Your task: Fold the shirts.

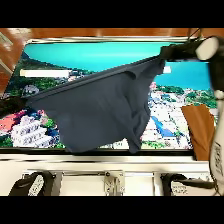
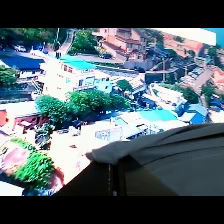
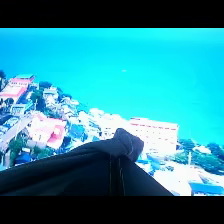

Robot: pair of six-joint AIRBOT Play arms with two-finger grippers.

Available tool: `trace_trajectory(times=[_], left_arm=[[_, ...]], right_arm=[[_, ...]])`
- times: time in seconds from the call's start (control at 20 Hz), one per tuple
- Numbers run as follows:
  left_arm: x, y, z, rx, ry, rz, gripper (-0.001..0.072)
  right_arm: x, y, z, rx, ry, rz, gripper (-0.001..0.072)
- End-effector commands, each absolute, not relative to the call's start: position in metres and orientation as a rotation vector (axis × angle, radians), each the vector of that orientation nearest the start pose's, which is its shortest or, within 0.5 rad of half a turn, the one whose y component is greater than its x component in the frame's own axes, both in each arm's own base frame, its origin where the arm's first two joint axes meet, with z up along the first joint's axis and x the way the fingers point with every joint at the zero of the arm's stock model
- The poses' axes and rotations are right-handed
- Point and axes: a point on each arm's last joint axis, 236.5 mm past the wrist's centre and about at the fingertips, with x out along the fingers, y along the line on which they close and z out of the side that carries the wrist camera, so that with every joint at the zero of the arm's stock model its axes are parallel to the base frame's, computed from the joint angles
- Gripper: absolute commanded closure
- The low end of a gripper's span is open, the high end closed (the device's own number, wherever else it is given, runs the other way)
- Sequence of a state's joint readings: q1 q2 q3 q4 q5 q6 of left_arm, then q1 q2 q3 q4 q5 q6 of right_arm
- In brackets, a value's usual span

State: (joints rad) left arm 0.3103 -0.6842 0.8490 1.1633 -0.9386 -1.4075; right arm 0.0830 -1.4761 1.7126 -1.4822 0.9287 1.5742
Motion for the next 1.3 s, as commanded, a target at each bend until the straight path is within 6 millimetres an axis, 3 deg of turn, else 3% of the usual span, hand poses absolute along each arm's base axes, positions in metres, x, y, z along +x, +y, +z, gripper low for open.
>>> trace_trajectory(times=[0.0, 0.2, 0.3, 0.35, 0.4, 0.45, 0.5, 0.6, 0.65, 0.75, 0.8, 0.85, 0.95, 1.05, 1.25], left_arm=[[0.367, 0.031, 0.082, -0.451, 0.762, 0.03, 0.0662], [0.38, 0.005, 0.011, -0.523, 0.961, -0.016, 0.0662], [0.378, -0.013, -0.017, -0.532, 1.049, -0.042, 0.0662], [0.378, -0.018, -0.023, -0.55, 1.073, -0.039, 0.0627], [0.379, -0.018, -0.023, -0.575, 1.076, -0.025, 0.046], [0.379, -0.015, -0.016, -0.606, 1.076, -0.01, 0.0192], [0.378, -0.011, -0.006, -0.615, 1.089, -0.016, 0.01], [0.362, 0.009, 0.012, -0.591, 1.168, -0.015, 0.0103], [0.347, 0.021, 0.015, -0.569, 1.23, 0.001, 0.0108], [0.304, 0.034, 0.006, -0.502, 1.381, -0.031, 0.0109], [0.284, 0.031, -0.002, -0.507, 1.441, -0.055, 0.0109], [0.264, 0.025, -0.016, -0.526, 1.498, -0.068, 0.0105], [0.225, 0.009, -0.052, -0.595, 1.604, -0.064, 0.0092], [0.2, -0.01, -0.083, -0.662, 1.652, -0.076, 0.0092], [0.199, -0.034, -0.108, -0.786, 1.601, -0.072, 0.0093]], right_arm=[[0.593, 0.072, 0.104, 0.243, 0.705, 0.082, 0.0657], [0.592, 0.1, 0.033, 0.386, 0.871, 0.123, 0.0657], [0.582, 0.108, 0.01, 0.419, 0.956, 0.135, 0.0657], [0.579, 0.109, 0.009, 0.418, 0.968, 0.138, 0.0648], [0.578, 0.109, 0.016, 0.404, 0.958, 0.147, 0.0604], [0.575, 0.102, 0.024, 0.377, 0.956, 0.15, 0.0345], [0.568, 0.088, 0.033, 0.339, 0.964, 0.143, 0.0118], [0.542, 0.049, 0.05, 0.254, 1.022, 0.117, 0.0114], [0.517, 0.024, 0.052, 0.193, 1.104, 0.099, 0.0116], [0.45, -0.038, 0.035, 0.098, 1.366, 0.012, 0.0169], [0.414, -0.058, 0.024, 0.126, 1.505, 0.007, 0.017], [0.386, -0.066, 0.015, 0.2, 1.606, 0.026, 0.0169], [0.354, -0.056, 0.002, 0.442, 1.696, 0.119, 0.0168], [0.352, -0.034, -0.001, 0.637, 1.651, 0.22, 0.0167], [0.355, -0.022, -0.018, 0.676, 1.611, 0.235, 0.0161]])
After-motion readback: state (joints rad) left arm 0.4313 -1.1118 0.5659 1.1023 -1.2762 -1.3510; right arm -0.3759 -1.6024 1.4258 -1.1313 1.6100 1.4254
